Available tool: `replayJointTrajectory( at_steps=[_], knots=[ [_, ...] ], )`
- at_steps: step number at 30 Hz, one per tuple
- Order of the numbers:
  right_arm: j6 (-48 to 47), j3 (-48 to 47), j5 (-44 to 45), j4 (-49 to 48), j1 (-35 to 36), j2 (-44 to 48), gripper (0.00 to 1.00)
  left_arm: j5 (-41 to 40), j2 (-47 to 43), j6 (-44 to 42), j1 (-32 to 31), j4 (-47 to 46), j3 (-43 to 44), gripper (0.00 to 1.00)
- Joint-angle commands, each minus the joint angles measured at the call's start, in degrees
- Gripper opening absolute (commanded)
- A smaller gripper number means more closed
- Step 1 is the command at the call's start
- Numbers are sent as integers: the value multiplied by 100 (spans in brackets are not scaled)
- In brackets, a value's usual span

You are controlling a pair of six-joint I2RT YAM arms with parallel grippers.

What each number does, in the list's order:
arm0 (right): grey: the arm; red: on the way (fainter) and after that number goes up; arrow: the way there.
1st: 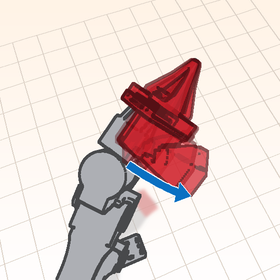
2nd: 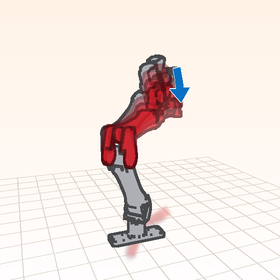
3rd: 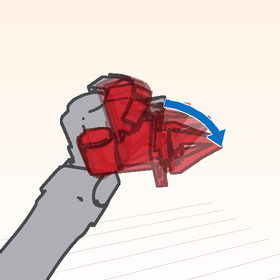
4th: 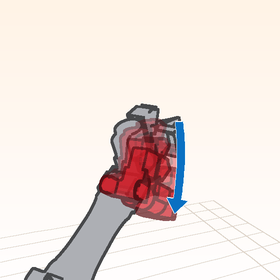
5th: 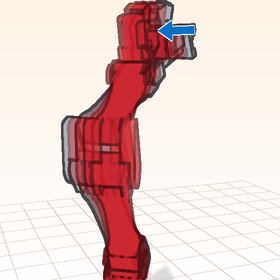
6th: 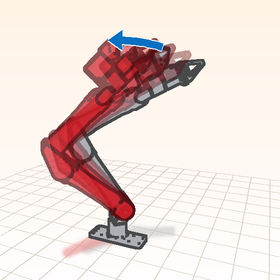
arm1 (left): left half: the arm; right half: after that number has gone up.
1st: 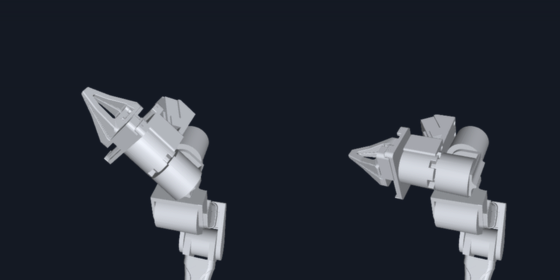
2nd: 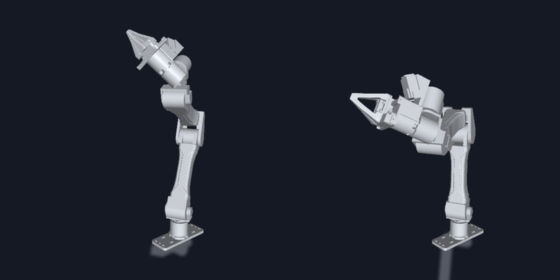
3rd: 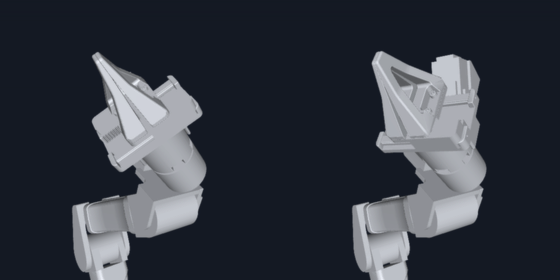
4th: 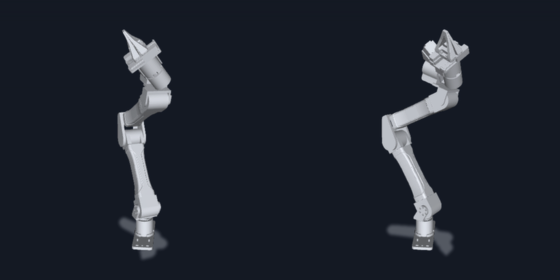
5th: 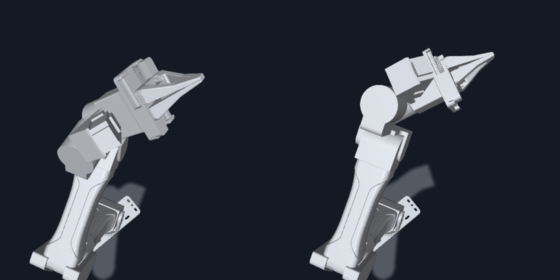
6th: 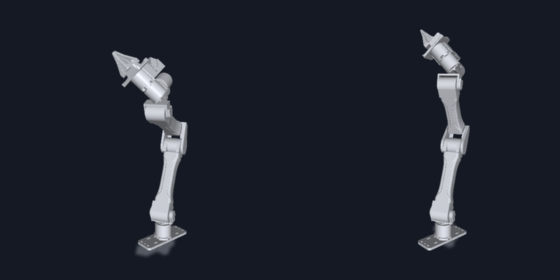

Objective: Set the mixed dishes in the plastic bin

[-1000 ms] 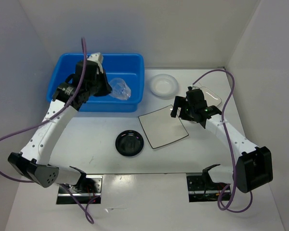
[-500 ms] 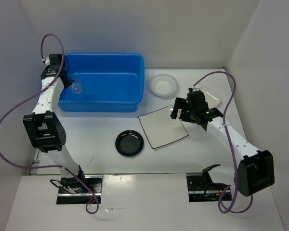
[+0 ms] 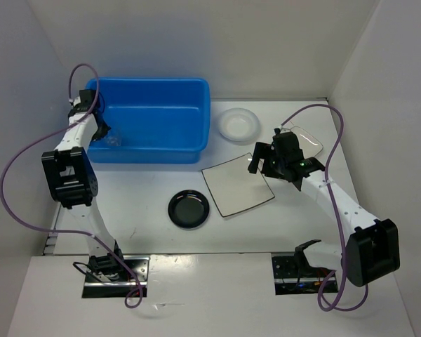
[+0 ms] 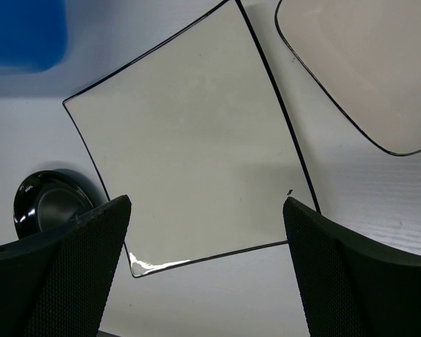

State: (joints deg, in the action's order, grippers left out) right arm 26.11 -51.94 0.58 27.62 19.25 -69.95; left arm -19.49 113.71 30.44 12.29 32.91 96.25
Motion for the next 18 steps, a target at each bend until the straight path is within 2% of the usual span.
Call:
replayJointTrajectory(
  at_steps=[1,10,13,14,15,18],
  knots=[
    [26,44,-32,-230,-35,140,94,-205,72,181,1,-302,-106,0],
    [26,97,21,-230,-35,140,94,-521,143,129,1,-434,-264,2],
    [26,97,21,-230,-35,140,94,-583,204,77,1,-434,-264,9],
    [26,97,21,-230,-35,140,94,-583,204,77,1,-434,-264,17],
    [26,97,21,-230,-35,140,94,-635,152,77,1,-495,-264,41],
    [26,97,21,-230,-35,140,94,-635,-59,-116,1,-706,-440,61]
  ],
)
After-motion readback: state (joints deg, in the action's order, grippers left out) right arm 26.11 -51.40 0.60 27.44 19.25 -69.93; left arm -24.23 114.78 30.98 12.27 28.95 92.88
